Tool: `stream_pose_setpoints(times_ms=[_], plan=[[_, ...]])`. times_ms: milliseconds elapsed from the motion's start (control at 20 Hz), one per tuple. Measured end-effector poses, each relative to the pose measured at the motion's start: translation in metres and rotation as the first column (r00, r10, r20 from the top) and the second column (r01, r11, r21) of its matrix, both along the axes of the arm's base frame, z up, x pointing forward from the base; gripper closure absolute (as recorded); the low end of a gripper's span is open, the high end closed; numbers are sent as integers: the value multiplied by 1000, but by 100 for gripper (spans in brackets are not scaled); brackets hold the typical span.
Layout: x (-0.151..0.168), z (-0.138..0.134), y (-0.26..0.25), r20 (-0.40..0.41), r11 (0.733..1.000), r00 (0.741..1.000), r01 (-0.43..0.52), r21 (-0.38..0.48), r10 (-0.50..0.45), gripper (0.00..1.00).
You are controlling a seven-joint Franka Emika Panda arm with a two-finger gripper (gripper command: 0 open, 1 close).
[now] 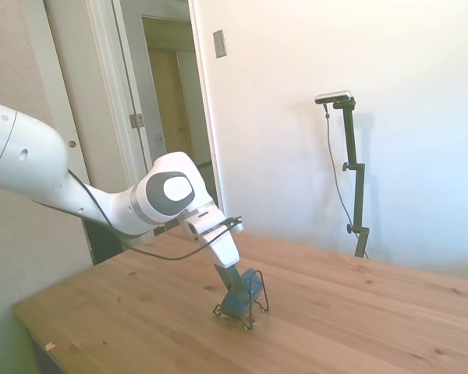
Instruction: Unload the bowl
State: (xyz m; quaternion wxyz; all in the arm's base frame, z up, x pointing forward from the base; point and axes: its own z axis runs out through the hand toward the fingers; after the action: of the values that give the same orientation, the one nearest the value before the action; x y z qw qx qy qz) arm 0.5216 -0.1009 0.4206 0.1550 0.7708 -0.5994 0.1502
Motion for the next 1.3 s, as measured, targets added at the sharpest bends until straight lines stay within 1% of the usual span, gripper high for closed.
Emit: stream_pose_setpoints(times_ms=[200, 450, 900, 1100, 1300], plan=[[1, -2, -3, 3, 1000, 1000, 16, 1, -16, 100], [11, -6, -4, 10, 999, 999, 39, 1, -39, 100], [18, -8, -1, 11, 999, 999, 35, 0, -35, 100], [19, -2, 9, 22, 1000, 1000, 17, 1, -17, 100], [13, 10, 25, 41, 1000, 999, -6, 6, 5, 100]])
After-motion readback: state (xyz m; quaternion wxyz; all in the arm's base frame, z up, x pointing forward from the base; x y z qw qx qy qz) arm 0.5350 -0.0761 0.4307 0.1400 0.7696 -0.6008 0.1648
